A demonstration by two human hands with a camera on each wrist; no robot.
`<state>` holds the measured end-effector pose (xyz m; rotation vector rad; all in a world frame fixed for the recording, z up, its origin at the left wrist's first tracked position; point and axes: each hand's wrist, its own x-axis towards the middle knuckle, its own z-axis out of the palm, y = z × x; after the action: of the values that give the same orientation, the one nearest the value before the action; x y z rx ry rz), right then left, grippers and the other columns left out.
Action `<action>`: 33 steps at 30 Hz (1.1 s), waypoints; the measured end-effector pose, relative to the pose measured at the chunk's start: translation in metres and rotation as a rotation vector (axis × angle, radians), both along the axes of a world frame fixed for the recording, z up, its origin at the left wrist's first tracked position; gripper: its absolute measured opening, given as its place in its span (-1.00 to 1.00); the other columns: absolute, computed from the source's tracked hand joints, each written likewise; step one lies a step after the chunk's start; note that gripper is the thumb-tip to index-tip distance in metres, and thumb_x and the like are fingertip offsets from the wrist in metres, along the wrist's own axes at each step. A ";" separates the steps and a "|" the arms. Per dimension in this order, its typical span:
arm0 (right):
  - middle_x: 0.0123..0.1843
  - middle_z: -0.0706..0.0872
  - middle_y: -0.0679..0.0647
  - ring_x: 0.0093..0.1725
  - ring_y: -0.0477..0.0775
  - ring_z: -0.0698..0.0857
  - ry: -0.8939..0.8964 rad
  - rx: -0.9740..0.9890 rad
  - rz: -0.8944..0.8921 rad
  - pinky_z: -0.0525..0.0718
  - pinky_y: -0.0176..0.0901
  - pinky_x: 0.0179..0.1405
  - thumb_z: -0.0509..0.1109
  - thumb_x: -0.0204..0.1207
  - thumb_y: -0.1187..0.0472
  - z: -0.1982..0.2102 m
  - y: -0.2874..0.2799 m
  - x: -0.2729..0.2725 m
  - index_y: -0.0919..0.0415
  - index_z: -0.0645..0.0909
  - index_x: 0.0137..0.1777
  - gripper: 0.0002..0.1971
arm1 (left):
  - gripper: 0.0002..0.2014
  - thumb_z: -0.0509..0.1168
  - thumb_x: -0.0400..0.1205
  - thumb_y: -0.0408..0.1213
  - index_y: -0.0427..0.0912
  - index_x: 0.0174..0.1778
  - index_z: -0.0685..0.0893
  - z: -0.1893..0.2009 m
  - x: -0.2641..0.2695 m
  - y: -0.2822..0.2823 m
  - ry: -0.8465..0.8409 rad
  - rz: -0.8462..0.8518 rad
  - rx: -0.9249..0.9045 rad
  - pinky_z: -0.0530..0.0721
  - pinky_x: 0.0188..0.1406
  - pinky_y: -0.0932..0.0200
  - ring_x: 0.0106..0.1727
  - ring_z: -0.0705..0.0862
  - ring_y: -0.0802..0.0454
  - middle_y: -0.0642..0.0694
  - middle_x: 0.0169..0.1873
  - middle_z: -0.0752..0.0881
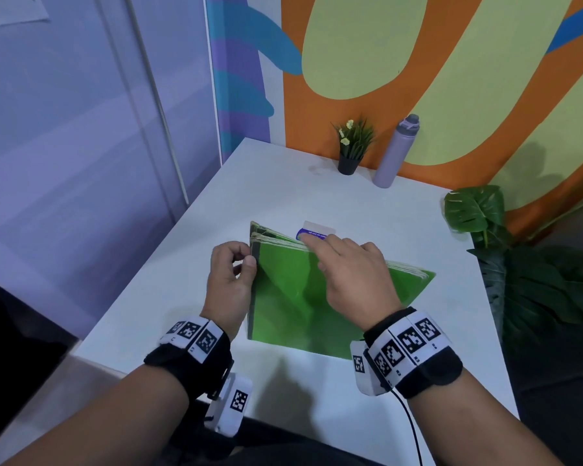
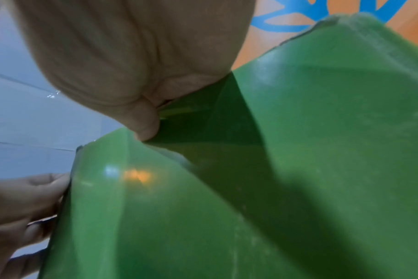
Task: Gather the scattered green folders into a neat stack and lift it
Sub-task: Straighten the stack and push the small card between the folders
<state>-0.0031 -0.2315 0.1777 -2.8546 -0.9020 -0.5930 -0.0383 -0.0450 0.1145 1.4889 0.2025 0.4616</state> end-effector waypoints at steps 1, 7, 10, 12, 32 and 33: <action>-0.07 0.70 -0.08 -0.16 0.11 0.68 -0.017 0.015 -0.004 0.34 -0.09 -0.28 0.46 0.17 0.40 -0.002 0.001 0.000 -0.03 0.54 0.36 -0.30 | -0.81 0.18 0.60 -0.25 0.06 0.11 0.50 -0.001 -0.001 -0.001 0.005 -0.050 -0.017 0.52 0.14 0.23 0.02 0.59 0.41 0.02 0.17 0.59; -0.08 0.70 -0.11 -0.09 0.09 0.68 -0.053 0.057 0.022 0.40 -0.03 -0.12 0.41 0.33 0.31 -0.003 0.000 0.000 -0.05 0.57 0.29 -0.49 | -0.65 0.16 0.60 -0.23 0.19 0.28 0.39 -0.001 0.003 -0.003 0.023 -0.218 -0.051 0.59 0.29 0.09 0.11 0.59 0.24 0.09 0.11 0.59; 0.13 0.67 -0.10 0.25 0.09 0.57 -0.081 0.174 -0.094 0.24 0.35 0.43 0.36 0.32 0.14 -0.006 -0.015 -0.002 -0.08 0.51 0.37 -0.45 | -0.73 0.12 0.62 -0.21 0.15 0.22 0.41 0.002 0.004 -0.001 0.051 -0.238 -0.022 0.55 0.38 -0.11 0.16 0.56 0.10 0.06 0.12 0.60; 0.35 0.57 -0.01 0.44 0.12 0.44 -0.092 0.407 -0.272 0.06 0.40 0.54 0.35 0.14 0.18 -0.016 -0.035 0.000 -0.03 0.45 0.43 -0.27 | -0.73 0.12 0.62 -0.21 0.11 0.23 0.39 0.002 0.003 0.001 0.044 -0.256 -0.036 0.57 0.34 -0.01 0.16 0.56 0.13 0.05 0.13 0.59; -0.25 0.75 -0.01 -0.28 -0.09 0.71 0.761 1.612 -0.224 0.66 -0.30 -0.32 0.09 0.24 0.74 -0.065 -0.070 -0.003 0.27 0.57 0.11 -0.46 | -0.43 0.42 0.44 -0.54 0.15 0.19 0.44 -0.004 -0.004 0.005 0.150 -0.297 0.003 0.65 0.32 -0.07 0.17 0.73 0.21 0.01 0.20 0.69; -0.24 0.76 -0.03 -0.26 -0.08 0.72 0.774 1.616 -0.212 0.67 -0.30 -0.30 0.10 0.25 0.73 -0.066 -0.070 -0.003 0.24 0.56 0.13 -0.45 | -0.44 0.42 0.44 -0.50 0.17 0.18 0.43 -0.006 -0.005 0.005 0.160 -0.302 0.008 0.66 0.29 -0.05 0.13 0.74 0.25 0.03 0.18 0.69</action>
<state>-0.0057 -0.3011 0.1117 -1.3914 0.1187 -0.0380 -0.0436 -0.0401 0.1082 1.5341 0.0988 0.1012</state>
